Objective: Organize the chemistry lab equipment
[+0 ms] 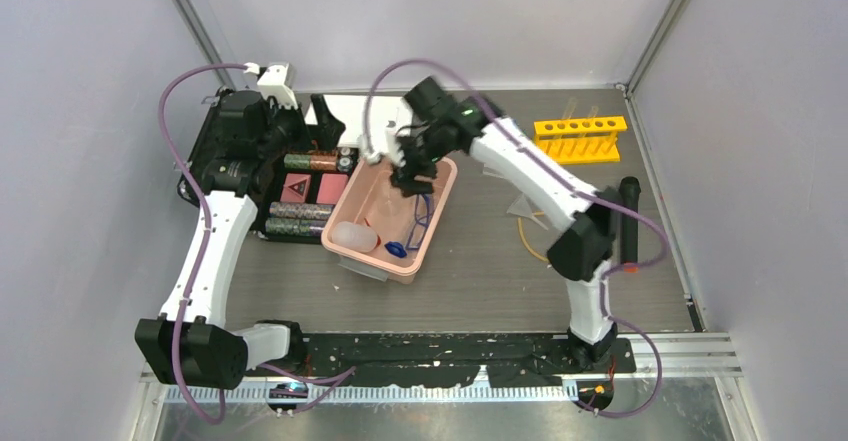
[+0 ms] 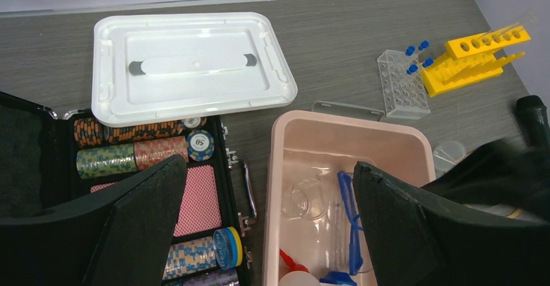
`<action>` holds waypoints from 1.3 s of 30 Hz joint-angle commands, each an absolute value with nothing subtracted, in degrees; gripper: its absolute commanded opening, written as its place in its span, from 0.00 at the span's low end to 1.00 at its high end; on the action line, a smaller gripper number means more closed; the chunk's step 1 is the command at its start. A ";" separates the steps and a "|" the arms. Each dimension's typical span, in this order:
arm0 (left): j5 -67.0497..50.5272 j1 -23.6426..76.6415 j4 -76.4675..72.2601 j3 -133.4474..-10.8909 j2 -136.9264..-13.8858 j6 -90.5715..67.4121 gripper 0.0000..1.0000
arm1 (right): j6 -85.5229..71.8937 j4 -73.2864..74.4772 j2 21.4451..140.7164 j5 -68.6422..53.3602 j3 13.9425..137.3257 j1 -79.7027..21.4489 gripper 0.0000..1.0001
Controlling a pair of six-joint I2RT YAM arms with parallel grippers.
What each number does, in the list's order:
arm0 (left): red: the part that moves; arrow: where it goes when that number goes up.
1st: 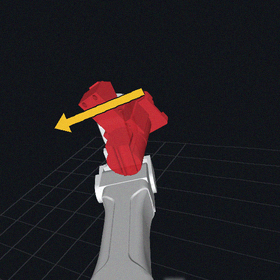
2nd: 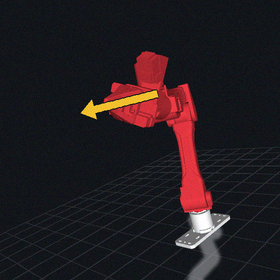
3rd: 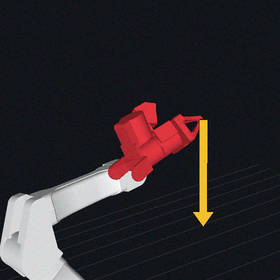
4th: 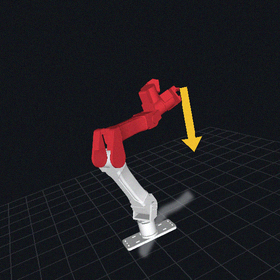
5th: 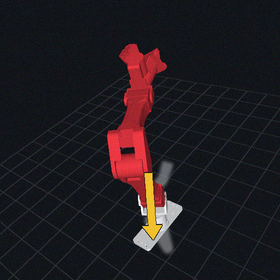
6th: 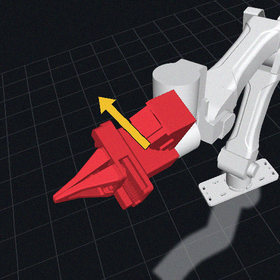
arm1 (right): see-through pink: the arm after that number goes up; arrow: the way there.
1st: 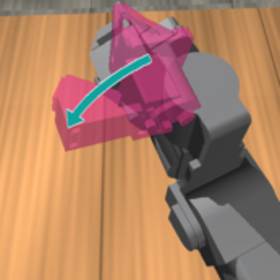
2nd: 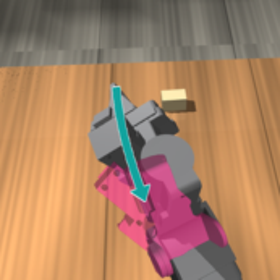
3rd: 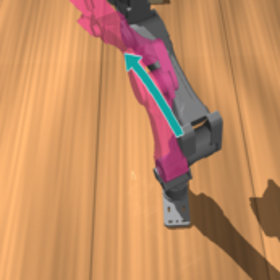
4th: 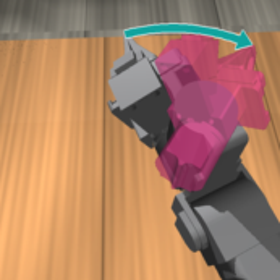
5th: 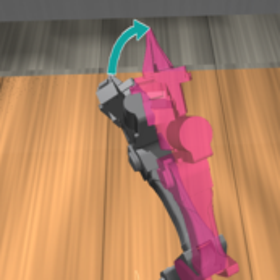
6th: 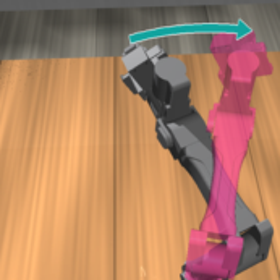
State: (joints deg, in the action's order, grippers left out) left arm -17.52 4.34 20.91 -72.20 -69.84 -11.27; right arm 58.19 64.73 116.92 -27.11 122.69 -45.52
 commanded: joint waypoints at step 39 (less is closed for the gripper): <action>-20.10 3.16 23.35 -83.34 -75.06 -6.26 1.00 | 60.63 45.99 104.42 -23.41 69.74 -6.13 0.19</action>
State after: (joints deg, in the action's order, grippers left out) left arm -19.88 3.57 24.45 -81.28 -74.67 -6.76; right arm 59.09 47.16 106.43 -23.59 69.71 -6.00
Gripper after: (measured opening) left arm 0.994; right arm 0.319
